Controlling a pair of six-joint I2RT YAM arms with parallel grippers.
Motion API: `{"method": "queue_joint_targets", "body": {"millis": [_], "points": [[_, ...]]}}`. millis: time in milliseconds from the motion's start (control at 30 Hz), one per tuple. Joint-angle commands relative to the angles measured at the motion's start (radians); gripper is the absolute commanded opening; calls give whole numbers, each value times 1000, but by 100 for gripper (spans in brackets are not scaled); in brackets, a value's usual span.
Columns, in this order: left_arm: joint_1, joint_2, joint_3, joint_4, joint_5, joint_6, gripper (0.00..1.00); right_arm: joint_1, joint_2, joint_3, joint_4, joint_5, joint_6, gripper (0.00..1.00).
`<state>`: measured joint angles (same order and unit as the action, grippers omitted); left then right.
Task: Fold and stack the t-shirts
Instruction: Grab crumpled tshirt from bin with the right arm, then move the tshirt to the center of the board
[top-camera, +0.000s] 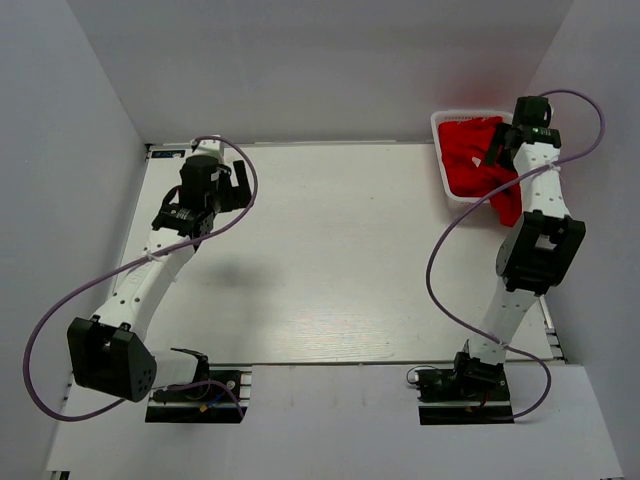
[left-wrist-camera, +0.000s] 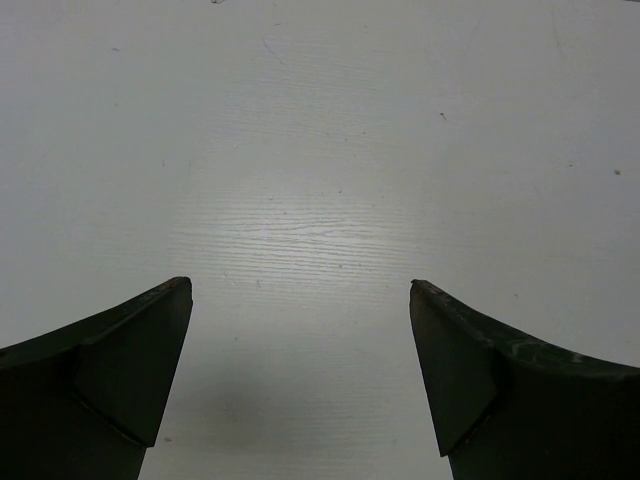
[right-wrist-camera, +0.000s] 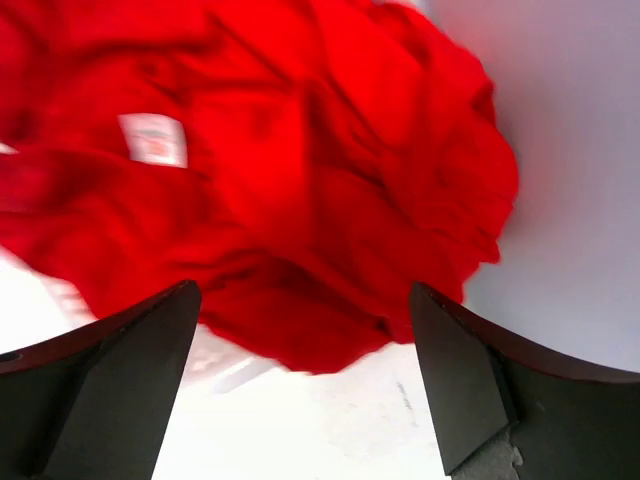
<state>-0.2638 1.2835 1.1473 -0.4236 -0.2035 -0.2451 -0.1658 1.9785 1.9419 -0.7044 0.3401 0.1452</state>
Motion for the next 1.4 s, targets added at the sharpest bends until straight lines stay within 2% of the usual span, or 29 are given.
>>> {"method": "queue_joint_targets", "body": {"millis": [0, 133, 267, 333, 367, 433, 533, 567, 767, 867, 1100, 1333, 1367], "points": [[5, -32, -7, 36, 39, 13, 100, -37, 45, 35, -78, -24, -41, 90], [5, -50, -46, 60, 26, -8, 100, -61, 98, 37, -75, -81, -45, 90], [5, -59, -46, 69, 6, -8, 100, -70, 109, 22, -54, -105, -65, 80], [5, -59, -55, 78, -20, -8, 100, -74, 96, 6, -40, -93, -64, 67], [5, -59, -55, 78, -20, -19, 100, -75, 94, -7, -18, -81, -64, 55], [5, -68, -55, 78, -30, -19, 100, -75, 76, -24, -10, -56, -61, 42], [5, -69, -55, 78, -42, -19, 100, -78, 66, -35, -7, -27, -62, 18], [5, -78, -64, 78, -54, -19, 100, -80, 59, -38, -7, -30, -64, 0], [5, -87, -64, 69, -54, -19, 100, -80, -73, -115, 89, -111, -98, 0], [5, -98, -64, 69, -33, -19, 100, -80, -139, -100, 108, -167, -107, 0], [5, -107, -44, 34, -24, -39, 100, -70, -269, 18, 82, -318, -111, 0], [5, -107, -44, 5, -1, -80, 100, -60, -366, 120, 134, -577, -107, 0], [5, -107, -44, -7, -1, -80, 100, -55, -369, 173, 144, -596, -99, 0]]}}
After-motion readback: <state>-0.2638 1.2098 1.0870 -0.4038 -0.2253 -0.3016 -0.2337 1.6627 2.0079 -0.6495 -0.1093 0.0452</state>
